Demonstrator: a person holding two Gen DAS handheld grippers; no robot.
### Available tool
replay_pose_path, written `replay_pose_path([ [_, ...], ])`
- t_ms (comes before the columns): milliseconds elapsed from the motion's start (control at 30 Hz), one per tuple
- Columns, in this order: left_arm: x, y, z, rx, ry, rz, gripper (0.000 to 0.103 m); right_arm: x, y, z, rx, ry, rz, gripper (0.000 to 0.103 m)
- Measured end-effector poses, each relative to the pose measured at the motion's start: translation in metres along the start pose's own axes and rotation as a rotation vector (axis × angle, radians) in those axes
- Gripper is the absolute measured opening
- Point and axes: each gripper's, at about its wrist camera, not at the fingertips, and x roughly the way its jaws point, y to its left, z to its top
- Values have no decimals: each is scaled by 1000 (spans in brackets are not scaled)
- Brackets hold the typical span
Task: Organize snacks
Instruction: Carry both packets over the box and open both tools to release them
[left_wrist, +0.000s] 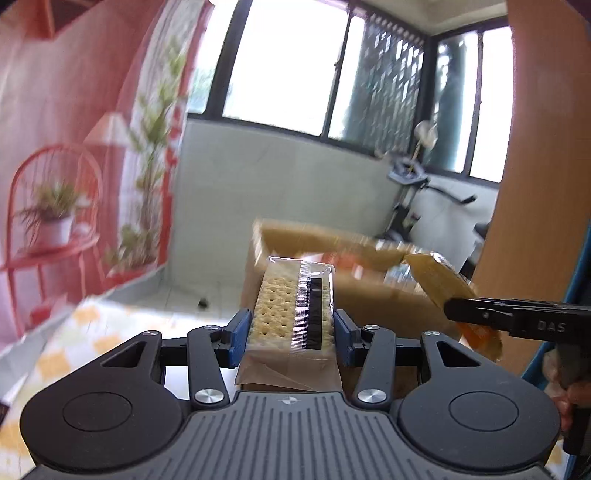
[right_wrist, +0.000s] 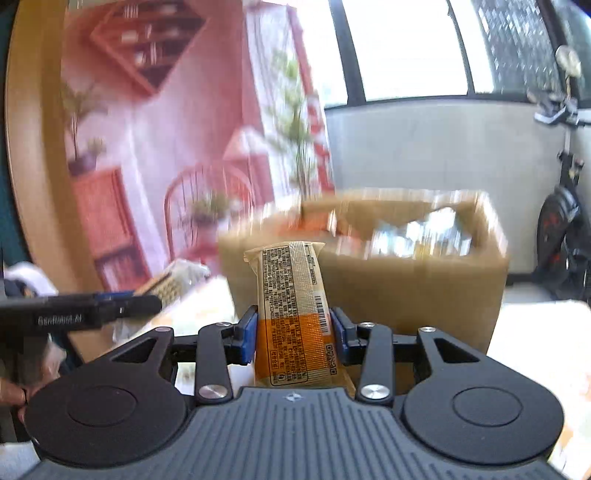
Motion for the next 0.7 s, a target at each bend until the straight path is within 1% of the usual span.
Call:
replay_pose_path([
  [67, 13, -9, 20, 10, -16, -15, 50, 0, -6, 22, -9, -32, -17, 42],
  [133, 28, -18, 38, 22, -30, -37, 50, 8, -9, 42, -29, -48, -56, 42],
  [200, 43, -27, 55, 40, -37, -48, 50, 16, -15, 58, -24, -55, -86, 42],
  [267, 64, -35, 70, 47, -21, -57, 50, 32, -24, 70, 2, -46, -107, 42],
  [333, 90, -40, 84, 47, 4, -48, 50, 48, -31, 77, 11, -30, -156, 42],
  [400, 114, -43, 93, 56, 39, -58, 50, 64, -38, 82, 23, -3, -199, 42],
  [500, 146, -50, 100, 100, 72, -34, 50, 85, -48, 83, 27, 45, -248, 42],
  [600, 167, -50, 101, 114, 101, -16, 50, 106, -48, 82, -7, 84, -280, 42],
  [667, 176, -43, 101, 99, 120, -19, 45, 113, -48, 80, -10, 95, -294, 42],
  [700, 180, -44, 102, 97, 123, -26, 45, 115, -49, 78, 0, 97, -296, 42],
])
